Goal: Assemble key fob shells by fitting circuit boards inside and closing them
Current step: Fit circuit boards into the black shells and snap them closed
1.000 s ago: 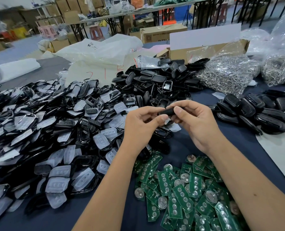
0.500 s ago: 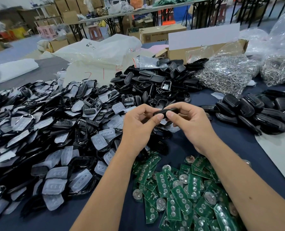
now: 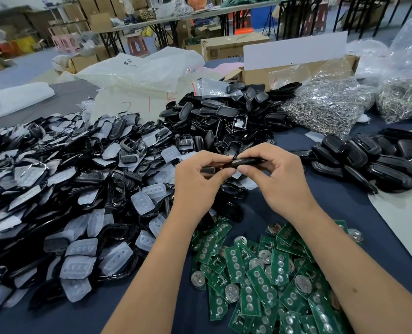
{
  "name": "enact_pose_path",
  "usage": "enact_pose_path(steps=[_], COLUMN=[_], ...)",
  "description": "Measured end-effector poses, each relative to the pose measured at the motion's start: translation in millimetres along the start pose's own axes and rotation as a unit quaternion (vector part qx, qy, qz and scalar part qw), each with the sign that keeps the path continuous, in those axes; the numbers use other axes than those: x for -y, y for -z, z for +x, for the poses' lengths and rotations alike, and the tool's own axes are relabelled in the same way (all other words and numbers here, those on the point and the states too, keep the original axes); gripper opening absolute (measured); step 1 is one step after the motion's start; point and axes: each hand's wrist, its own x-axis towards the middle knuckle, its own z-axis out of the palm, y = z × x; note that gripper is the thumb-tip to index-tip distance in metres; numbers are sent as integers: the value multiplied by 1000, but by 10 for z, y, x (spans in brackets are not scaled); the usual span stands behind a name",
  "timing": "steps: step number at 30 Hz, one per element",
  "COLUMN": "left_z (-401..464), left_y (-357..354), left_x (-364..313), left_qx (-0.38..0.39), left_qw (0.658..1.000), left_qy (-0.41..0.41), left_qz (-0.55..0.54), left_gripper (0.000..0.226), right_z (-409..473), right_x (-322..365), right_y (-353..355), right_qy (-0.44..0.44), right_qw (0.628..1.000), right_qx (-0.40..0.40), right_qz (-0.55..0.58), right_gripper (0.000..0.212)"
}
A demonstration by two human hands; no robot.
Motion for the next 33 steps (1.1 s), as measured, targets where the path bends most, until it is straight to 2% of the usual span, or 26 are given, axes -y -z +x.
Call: enact_pose_path(steps=[4,11,17,19,21,23,24,25,28,33], left_z=[-3,-28,-24,-27,-33,-42,-45,-48,-57,-58], left_y=[-4,4,-9,-29,-74,-115,-130,-139,-154,-156], left_x=[-49,-71,-66,-66,-82,-111,-119,-125,-138,-148], left_qx=[-5,18,41,35,21,4,0,3,26,52], left_qw=[995,995,997,999,995,976,965,955,934,928], left_qy=[-69,-44,-12,12,57,101,119,134,163,170], left_qz=[65,83,69,20,-83,-194,-235,-266,-316,-327], left_gripper=[24,28,41,43,42,36,31,27,19,21], right_z=[3,-15,-25,-12,-1,13,14,11,-7,-3], right_x=[21,42,26,8,-15,-42,-50,-47,-14,32], right_y=[-5,-18,-25,-24,-14,-20,-22,-29,-61,-55], right_qy=[42,40,13,-16,-61,-110,-133,-152,-166,-203], right_qw=[998,998,1000,997,990,983,980,976,972,960], right_qx=[4,6,9,-11,-43,-57,-49,-33,-9,-25], right_qz=[-45,-46,14,75,121,134,142,153,165,192], right_gripper=[20,21,37,43,43,27,15,11,28,30])
